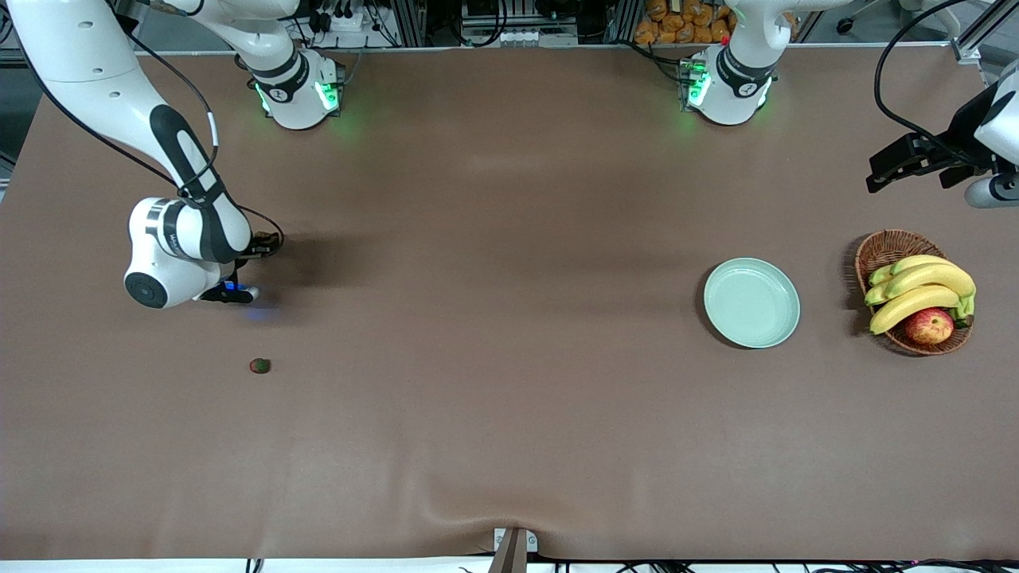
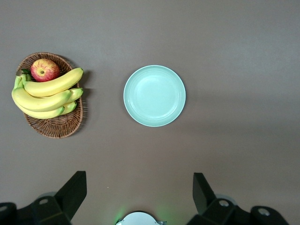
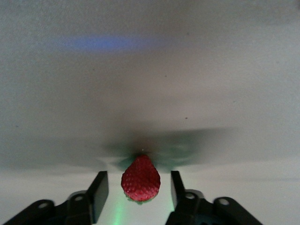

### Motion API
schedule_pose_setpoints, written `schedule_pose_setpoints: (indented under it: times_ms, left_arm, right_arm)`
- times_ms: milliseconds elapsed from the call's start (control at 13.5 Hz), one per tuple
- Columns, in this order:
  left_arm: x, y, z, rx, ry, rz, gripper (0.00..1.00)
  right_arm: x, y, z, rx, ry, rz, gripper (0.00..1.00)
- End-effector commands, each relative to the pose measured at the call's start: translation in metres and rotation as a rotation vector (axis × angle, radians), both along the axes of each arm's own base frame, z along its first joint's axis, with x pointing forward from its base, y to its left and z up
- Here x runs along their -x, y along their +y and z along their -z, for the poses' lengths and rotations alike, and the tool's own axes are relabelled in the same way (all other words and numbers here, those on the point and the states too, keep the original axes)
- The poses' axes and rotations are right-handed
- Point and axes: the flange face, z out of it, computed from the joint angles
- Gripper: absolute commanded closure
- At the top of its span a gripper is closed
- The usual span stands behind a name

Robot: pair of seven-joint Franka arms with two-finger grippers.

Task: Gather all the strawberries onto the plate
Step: 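Carry the strawberry to mid-table with the right gripper while the left gripper approaches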

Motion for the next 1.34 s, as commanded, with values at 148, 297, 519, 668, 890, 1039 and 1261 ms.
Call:
schedule_pose_setpoints:
  times_ms: [148, 297, 519, 668, 890, 1039, 1261]
  left_arm:
    - [0.006, 0.002, -0.004, 0.025, -0.001, 0.005, 0.0]
    - [0.005, 0.002, -0.002, 0.025, -0.001, 0.005, 0.0]
    - [0.004, 0.002, -0.002, 0.026, -0.001, 0.005, 0.0]
    - [0.004, 0.001, -0.001, 0.026, -0.004, 0.006, 0.0]
    - [0.004, 0.001, -0.001, 0.026, -0.004, 0.006, 0.0]
    - [0.003, 0.001, 0.0, 0.026, -0.001, 0.006, 0.0]
    - [0.003, 0.001, 0.005, 0.025, 0.007, 0.008, 0.0]
  right_arm:
    - [-0.011, 0.003, -0.007, -0.002, -0.04, -0.025, 0.99]
    - [-0.058, 0.017, -0.042, 0.001, -0.146, -0.043, 1.0]
    - [-0.115, 0.066, -0.111, -0.036, -0.233, -0.082, 1.0]
    - [-0.134, 0.116, -0.142, -0.148, -0.28, -0.031, 1.0]
    - [-0.125, 0.217, -0.147, -0.352, -0.274, 0.032, 1.0]
    - [-0.11, 0.302, -0.133, -0.436, -0.306, 0.028, 1.0]
    - [-0.08, 0.404, -0.096, -0.502, -0.384, 0.067, 1.0]
